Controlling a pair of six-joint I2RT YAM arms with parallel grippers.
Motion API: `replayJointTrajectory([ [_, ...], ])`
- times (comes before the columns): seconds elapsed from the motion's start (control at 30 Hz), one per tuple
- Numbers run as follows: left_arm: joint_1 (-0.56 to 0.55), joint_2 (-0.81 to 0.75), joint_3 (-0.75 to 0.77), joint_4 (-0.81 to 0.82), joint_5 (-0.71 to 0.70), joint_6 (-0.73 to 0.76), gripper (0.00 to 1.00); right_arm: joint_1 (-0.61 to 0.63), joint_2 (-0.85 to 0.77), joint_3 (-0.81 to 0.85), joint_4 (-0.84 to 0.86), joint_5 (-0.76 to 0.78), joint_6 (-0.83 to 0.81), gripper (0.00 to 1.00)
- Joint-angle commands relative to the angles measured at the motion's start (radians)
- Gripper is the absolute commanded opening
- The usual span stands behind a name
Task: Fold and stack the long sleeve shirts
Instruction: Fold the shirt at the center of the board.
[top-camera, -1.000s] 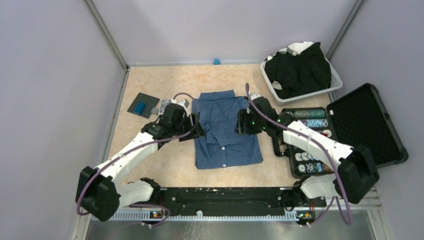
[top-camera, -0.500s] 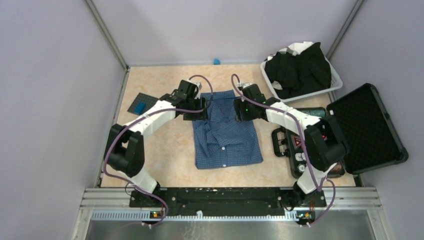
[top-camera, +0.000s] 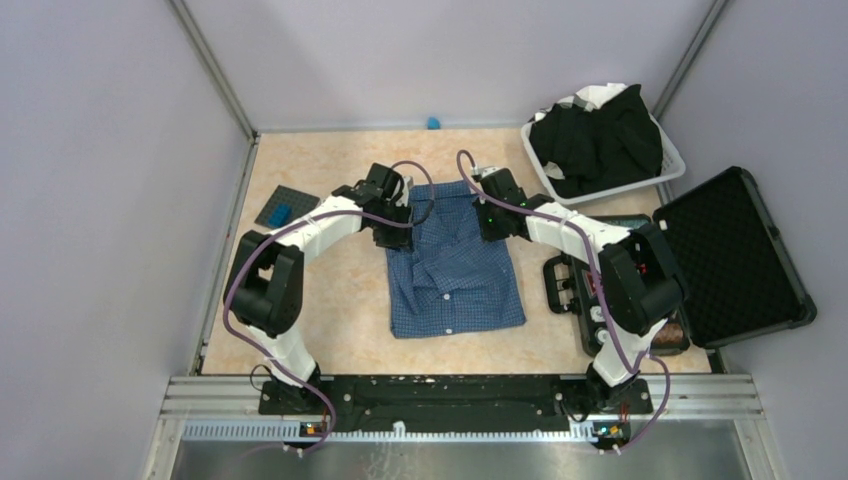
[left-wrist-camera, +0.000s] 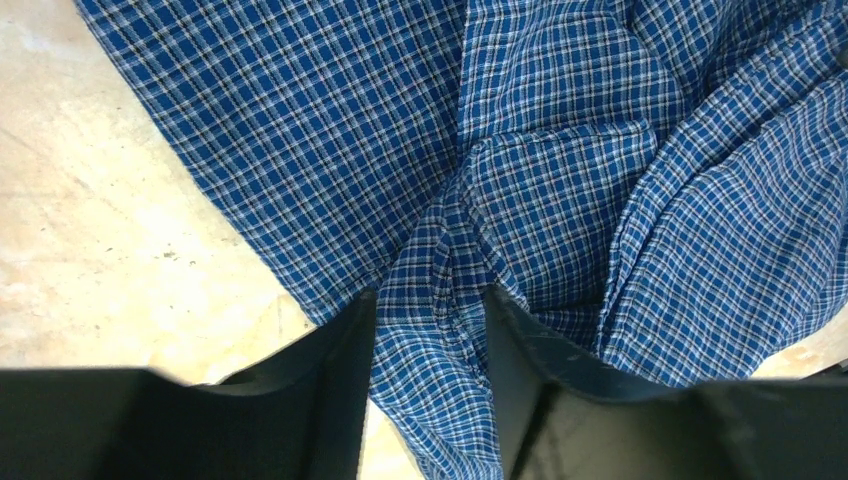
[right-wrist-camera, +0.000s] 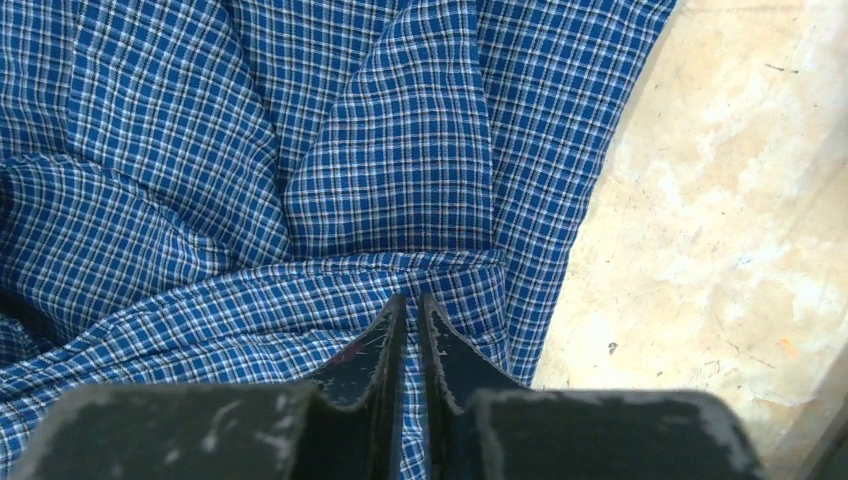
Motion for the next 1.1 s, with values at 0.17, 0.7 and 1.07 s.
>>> replayJointTrajectory([
  [0.17,0.001,-0.008,0.031,0.006,-0.013,0.022,0.24,-0.008,-0.043,0.043,0.025,0.032,-0.011,0.22],
  [0.7,0.01,-0.018,0.036,0.021,-0.005,-0.005,0.05,-0.007,0.062,0.079,0.02,-0.003,-0.053,0.63],
  [1.07,0.036,-0.047,-0.006,0.058,0.039,-0.041,0.0,-0.008,0.022,0.057,0.011,0.036,-0.031,0.09],
])
